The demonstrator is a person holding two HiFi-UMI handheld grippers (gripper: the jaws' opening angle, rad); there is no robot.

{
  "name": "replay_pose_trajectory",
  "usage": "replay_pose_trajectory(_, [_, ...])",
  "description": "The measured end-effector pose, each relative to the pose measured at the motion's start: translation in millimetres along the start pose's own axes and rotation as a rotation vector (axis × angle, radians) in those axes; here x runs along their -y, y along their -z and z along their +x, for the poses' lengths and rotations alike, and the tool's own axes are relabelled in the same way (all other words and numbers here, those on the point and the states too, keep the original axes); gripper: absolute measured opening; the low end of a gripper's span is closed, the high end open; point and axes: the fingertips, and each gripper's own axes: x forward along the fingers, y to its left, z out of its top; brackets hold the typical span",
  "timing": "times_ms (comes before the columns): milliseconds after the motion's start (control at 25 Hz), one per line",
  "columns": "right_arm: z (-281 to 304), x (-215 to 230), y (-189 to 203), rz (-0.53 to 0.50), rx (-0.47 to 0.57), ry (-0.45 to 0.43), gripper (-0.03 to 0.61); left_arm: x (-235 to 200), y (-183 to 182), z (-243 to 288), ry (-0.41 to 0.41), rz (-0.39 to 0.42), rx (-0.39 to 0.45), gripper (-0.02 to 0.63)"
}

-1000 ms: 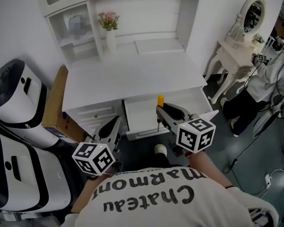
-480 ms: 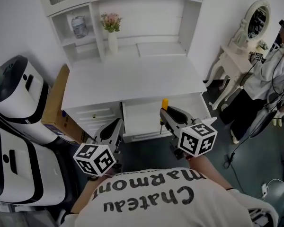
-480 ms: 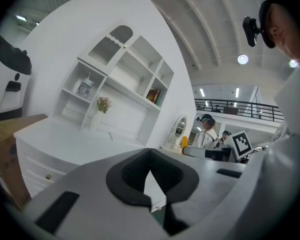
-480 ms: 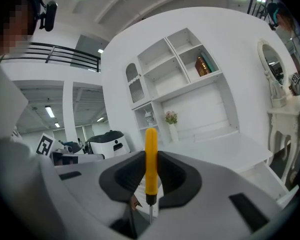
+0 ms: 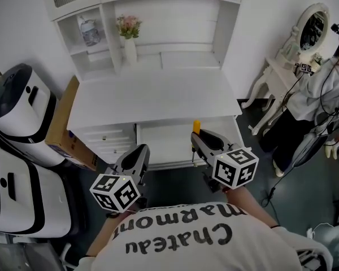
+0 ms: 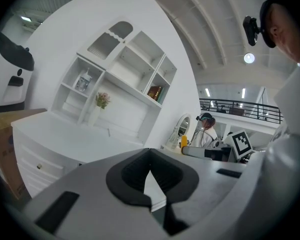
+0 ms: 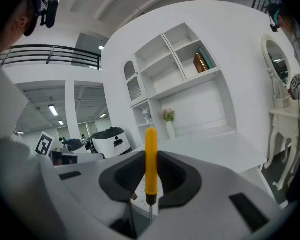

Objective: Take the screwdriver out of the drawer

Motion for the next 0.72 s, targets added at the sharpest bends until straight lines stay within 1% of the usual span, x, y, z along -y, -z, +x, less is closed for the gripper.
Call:
replay_pose_trajectory(280, [-12, 21, 5, -0.002, -0.007, -0.029, 0.083, 19, 9, 6, -0.046, 0.007, 0.025, 0.020])
replay_pose_trajectory(520, [-24, 31, 5, -0.014, -0.017, -0.067, 0.083, 33, 18, 6, -0.092, -0.004, 0.044, 0.020])
replay_pose_trajectory(720, [-33, 40, 14, -0.016, -0.040, -0.091, 0.083, 42, 30, 6, -0.127, -0.018, 0.052, 0.020])
